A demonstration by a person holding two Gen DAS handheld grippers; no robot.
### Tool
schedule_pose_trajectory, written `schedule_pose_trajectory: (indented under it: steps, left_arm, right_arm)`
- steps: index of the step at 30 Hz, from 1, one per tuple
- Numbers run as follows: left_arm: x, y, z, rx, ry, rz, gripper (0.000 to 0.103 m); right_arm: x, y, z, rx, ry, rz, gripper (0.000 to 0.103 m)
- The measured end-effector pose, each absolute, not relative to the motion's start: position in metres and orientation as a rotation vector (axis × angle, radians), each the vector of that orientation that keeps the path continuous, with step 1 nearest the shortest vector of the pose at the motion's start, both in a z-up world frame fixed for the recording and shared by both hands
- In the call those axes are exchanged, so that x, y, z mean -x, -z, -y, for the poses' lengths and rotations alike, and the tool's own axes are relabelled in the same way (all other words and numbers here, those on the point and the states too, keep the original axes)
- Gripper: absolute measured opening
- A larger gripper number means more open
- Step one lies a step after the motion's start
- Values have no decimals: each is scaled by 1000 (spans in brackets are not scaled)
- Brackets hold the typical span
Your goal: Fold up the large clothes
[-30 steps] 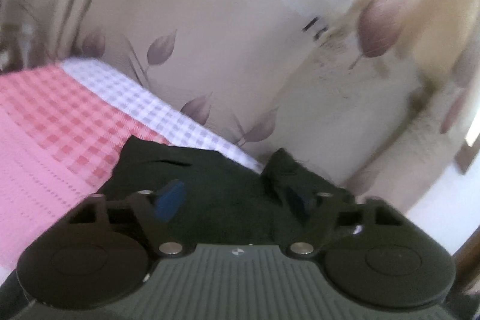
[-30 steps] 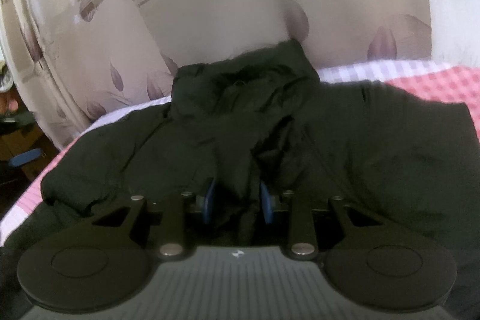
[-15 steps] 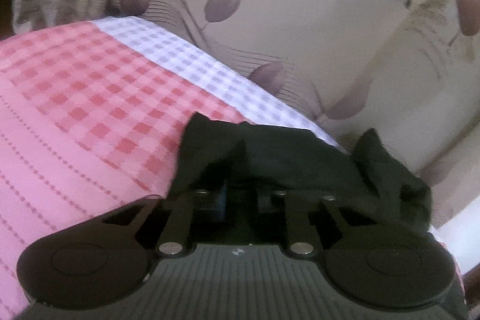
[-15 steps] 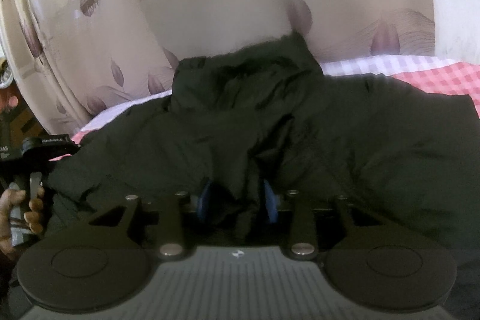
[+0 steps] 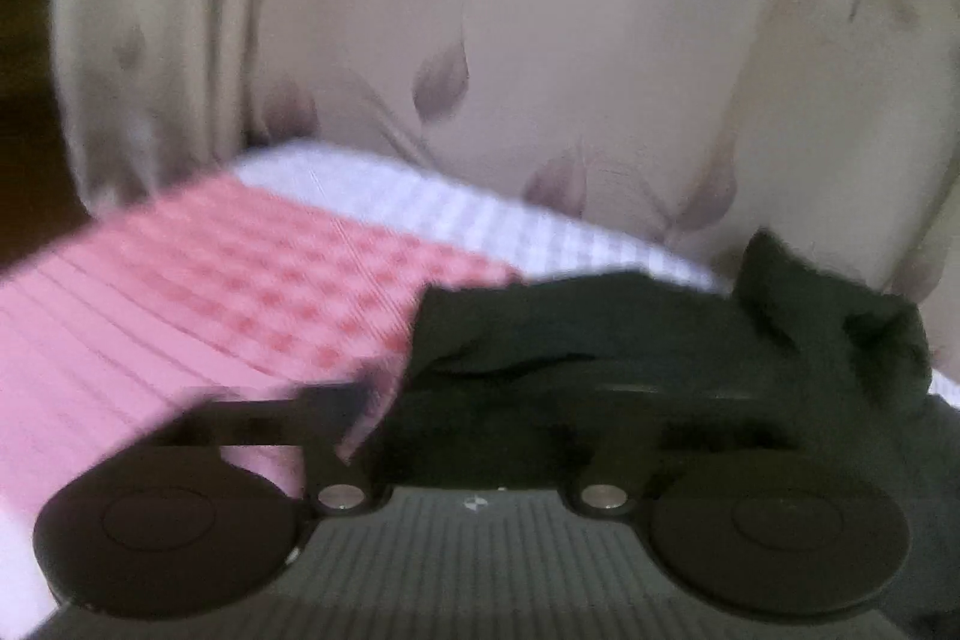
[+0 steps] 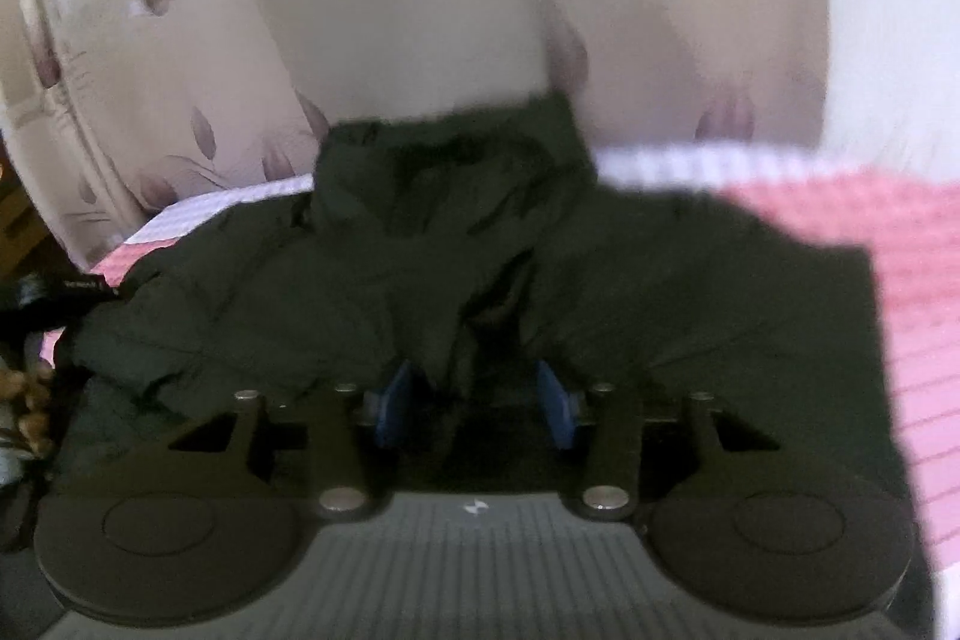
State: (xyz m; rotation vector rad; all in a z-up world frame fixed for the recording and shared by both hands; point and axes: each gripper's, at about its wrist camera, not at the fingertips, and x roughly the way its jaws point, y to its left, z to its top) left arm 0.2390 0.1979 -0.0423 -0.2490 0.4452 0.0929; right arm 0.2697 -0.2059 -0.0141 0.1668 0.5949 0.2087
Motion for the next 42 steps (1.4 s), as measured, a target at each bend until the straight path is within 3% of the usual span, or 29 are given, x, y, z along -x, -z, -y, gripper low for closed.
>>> schedule_pose_trajectory:
  steps: [1, 4, 5, 11, 15, 18, 19, 26, 28, 32, 37, 42]
  left_arm:
    - [-225, 38, -196, 233, -95, -408, 100]
    - [-218, 38, -184, 136, -56, -468, 92]
    - [-219, 43, -180, 105, -45, -502, 86]
    - [-210, 43, -184, 69, -40, -564, 80]
    - [-166, 25, -176, -82, -31, -499, 93]
    - [-124, 13, -165, -206, -41, -409, 101]
    - [-110, 10, -161, -245, -43, -378, 102]
    - [-60, 6, -141, -297, -3, -350, 103]
    - [-52, 5, -139, -284, 4, -351, 103]
    - [-33, 5, -135, -257, 8, -346, 103]
    - [-12, 4, -140, -228, 0, -357, 103]
    - [11, 7, -151, -227, -25, -371, 103]
  right_arm:
    - [-262, 11, 209, -159, -210, -570, 46]
    - [-244, 8, 206, -125, -218, -542, 46]
    - [-243, 12, 203, -106, -220, -555, 46]
    - [-257, 24, 199, -95, -197, -660, 44]
    - [-215, -2, 218, -177, -209, -561, 47]
    - [-160, -15, 239, -242, -249, -480, 65]
    - [-143, -16, 244, -253, -252, -468, 73]
    - [-37, -9, 285, -269, -140, -460, 76]
    - [-13, -8, 292, -278, -106, -466, 83]
    - [27, -4, 300, -277, -52, -470, 86]
    - [65, 6, 302, -293, -16, -488, 101]
    - [86, 21, 306, -355, -11, -519, 101]
